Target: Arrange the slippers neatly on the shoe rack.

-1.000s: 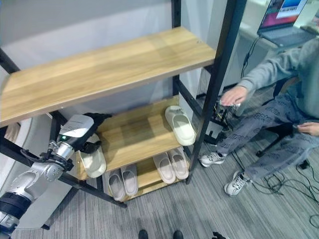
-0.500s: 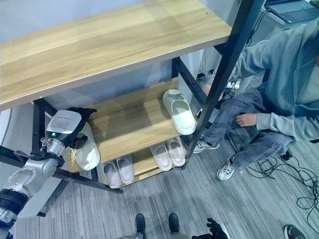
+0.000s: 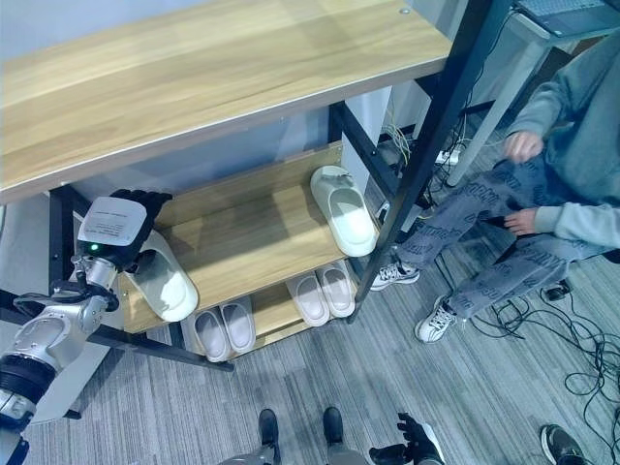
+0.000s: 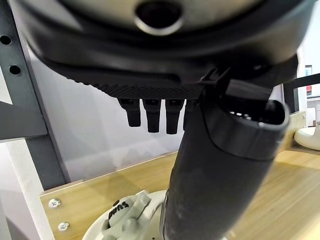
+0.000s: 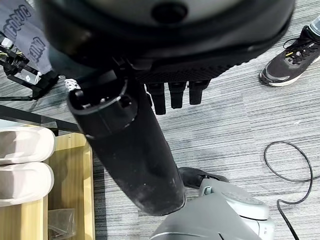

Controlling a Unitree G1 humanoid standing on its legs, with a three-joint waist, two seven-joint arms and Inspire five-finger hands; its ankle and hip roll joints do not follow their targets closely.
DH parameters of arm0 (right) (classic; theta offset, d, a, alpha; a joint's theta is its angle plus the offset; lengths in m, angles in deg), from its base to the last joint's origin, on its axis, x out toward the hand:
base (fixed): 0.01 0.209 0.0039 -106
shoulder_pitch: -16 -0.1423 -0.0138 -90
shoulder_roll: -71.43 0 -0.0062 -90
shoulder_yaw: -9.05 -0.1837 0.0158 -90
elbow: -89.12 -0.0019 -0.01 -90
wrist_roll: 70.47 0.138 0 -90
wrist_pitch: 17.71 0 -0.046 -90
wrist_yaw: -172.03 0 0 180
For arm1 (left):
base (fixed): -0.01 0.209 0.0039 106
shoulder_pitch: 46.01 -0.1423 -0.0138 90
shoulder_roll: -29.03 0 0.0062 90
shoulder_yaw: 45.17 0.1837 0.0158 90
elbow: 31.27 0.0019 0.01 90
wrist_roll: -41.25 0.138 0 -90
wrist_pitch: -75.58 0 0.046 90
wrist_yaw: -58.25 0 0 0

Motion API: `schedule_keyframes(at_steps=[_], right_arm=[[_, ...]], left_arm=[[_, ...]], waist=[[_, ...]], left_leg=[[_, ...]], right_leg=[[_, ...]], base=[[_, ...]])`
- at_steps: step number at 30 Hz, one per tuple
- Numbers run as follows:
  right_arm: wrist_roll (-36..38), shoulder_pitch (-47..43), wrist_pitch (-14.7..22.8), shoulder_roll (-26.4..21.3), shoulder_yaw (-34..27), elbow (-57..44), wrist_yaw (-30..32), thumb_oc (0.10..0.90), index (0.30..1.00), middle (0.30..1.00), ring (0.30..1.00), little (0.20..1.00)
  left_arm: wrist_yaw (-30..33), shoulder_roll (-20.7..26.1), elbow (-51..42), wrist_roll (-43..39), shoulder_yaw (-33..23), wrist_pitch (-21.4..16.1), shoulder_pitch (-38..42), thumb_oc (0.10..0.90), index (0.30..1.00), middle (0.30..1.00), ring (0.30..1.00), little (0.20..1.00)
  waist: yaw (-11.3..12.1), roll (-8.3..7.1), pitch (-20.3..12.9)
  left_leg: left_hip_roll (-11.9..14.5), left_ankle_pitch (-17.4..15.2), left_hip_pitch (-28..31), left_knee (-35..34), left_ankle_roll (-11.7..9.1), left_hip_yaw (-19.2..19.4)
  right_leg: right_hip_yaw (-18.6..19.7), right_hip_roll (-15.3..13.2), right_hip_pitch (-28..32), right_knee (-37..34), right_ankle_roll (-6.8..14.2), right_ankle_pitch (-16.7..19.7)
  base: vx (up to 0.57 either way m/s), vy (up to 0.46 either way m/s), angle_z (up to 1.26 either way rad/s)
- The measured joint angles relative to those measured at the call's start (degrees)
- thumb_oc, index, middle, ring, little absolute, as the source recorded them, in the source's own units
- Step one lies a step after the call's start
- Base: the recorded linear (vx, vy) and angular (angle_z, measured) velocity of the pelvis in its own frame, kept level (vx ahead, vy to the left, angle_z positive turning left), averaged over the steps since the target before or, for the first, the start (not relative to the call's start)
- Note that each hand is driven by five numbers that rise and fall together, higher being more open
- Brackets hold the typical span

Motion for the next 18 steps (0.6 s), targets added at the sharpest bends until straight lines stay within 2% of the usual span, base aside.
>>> schedule_keyframes(at_steps=[3,4,5,6,13,18], right_arm=[[0.0,-0.25,-0.06,0.0,-0.01,-0.06,-0.01,0.8,0.9,0.9,0.9,0.9],[0.0,-0.39,-0.19,0.0,0.0,-0.06,-0.03,0.8,0.9,0.9,0.9,0.9],[0.0,-0.39,-0.27,0.0,0.0,-0.05,-0.03,0.8,0.9,0.9,0.9,0.9],[0.0,-0.39,-0.46,0.0,0.0,-0.04,-0.03,0.8,0.9,0.9,0.9,0.9],[0.01,-1.31,-0.49,0.11,0.03,-0.09,-0.03,0.8,0.9,0.9,0.9,0.9],[0.02,-1.58,-0.43,0.36,0.04,-0.11,0.03,0.8,0.9,0.9,0.9,0.9]], left_arm=[[-0.03,0.0,-0.25,0.02,-0.09,0.48,0.0,0.8,0.9,0.9,0.9,0.9],[-0.44,0.0,-0.19,0.02,-0.09,0.99,-0.01,0.595,0.592,0.592,0.592,0.592],[-0.6,-0.01,-0.16,0.02,-0.08,1.05,-0.02,0.565,0.547,0.547,0.547,0.547],[-0.75,-0.09,-0.14,0.02,-0.09,1.15,-0.03,0.4,0.3,0.3,0.3,0.3],[-1.67,-0.95,-0.78,0.64,-0.08,1.34,-0.31,0.4,0.3,0.3,0.3,0.3],[-1.33,-2.83,-5.07,2.38,-0.19,1.55,-0.3,0.4,0.3,0.3,0.3,0.3]], waist=[[0.02,0.02,0.88],[-0.01,0.04,1.28],[-0.01,0.01,1.33],[-0.01,-0.04,1.37],[0.07,-0.66,2.13],[0.9,-0.88,3.1]], left_leg=[[0.0,0.01,0.03,0.0,0.0,0.03],[0.0,0.01,0.02,0.0,-0.01,0.07],[0.0,0.01,0.02,0.0,-0.01,0.07],[0.01,0.01,0.01,0.0,-0.01,0.06],[0.02,0.01,0.01,0.0,-0.01,0.07],[-0.08,0.02,-0.07,0.01,0.0,0.12]], right_leg=[[0.01,0.0,0.01,0.01,0.01,0.03],[0.05,0.0,-0.01,0.01,0.02,0.05],[0.05,0.01,-0.02,0.02,0.02,0.05],[0.05,0.02,-0.02,0.02,0.02,0.05],[0.04,0.01,-0.09,0.0,0.03,0.05],[0.07,-0.08,-0.16,0.02,0.09,0.1]], base=[[0.0,0.0,0.0],[0.0,0.0,0.0],[0.0,0.0,0.0],[0.0,0.0,0.0],[0.0,0.0,0.0],[0.0,0.0,0.0]])
